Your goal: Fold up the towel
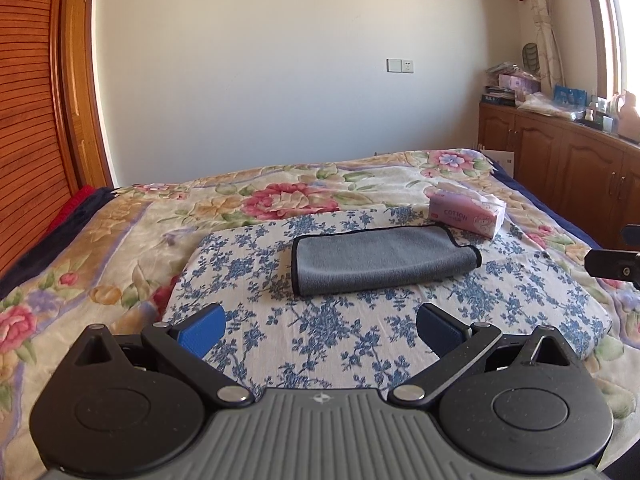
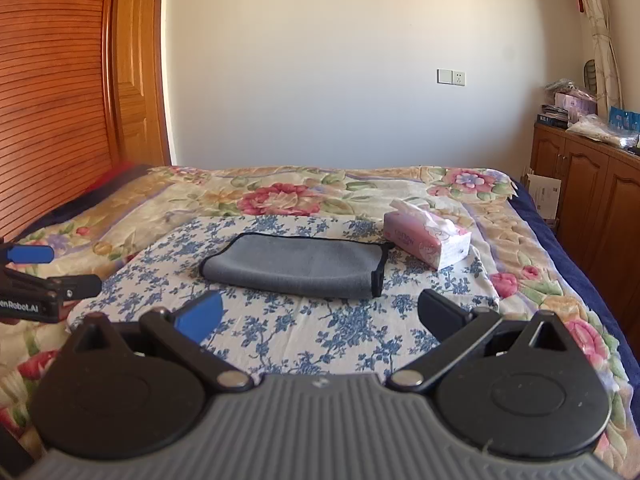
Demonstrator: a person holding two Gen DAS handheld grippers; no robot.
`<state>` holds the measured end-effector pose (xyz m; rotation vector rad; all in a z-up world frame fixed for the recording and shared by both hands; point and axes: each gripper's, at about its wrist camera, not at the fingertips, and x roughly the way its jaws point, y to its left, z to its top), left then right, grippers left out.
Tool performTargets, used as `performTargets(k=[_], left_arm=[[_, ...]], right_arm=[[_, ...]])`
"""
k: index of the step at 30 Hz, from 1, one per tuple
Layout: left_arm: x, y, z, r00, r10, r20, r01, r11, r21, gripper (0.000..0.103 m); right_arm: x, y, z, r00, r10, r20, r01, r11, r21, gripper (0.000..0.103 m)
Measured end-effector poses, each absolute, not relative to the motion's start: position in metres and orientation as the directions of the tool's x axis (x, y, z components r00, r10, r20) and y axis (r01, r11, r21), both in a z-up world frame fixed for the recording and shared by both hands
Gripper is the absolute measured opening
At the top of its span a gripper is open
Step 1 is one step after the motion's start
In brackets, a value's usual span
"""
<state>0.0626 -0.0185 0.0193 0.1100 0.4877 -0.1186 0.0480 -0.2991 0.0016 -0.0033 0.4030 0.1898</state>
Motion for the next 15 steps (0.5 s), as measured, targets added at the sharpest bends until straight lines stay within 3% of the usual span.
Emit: performTargets(k=[15], left_arm=[[0.04,-0.013,-0.002,0.888,-0.055,-0.456,0.098,0.993,0.071,0.103]], right_arm=[[0.03,-0.296,-0.01,0.903,0.173,-0.394,-0.166,0.985,0.052,0.103]])
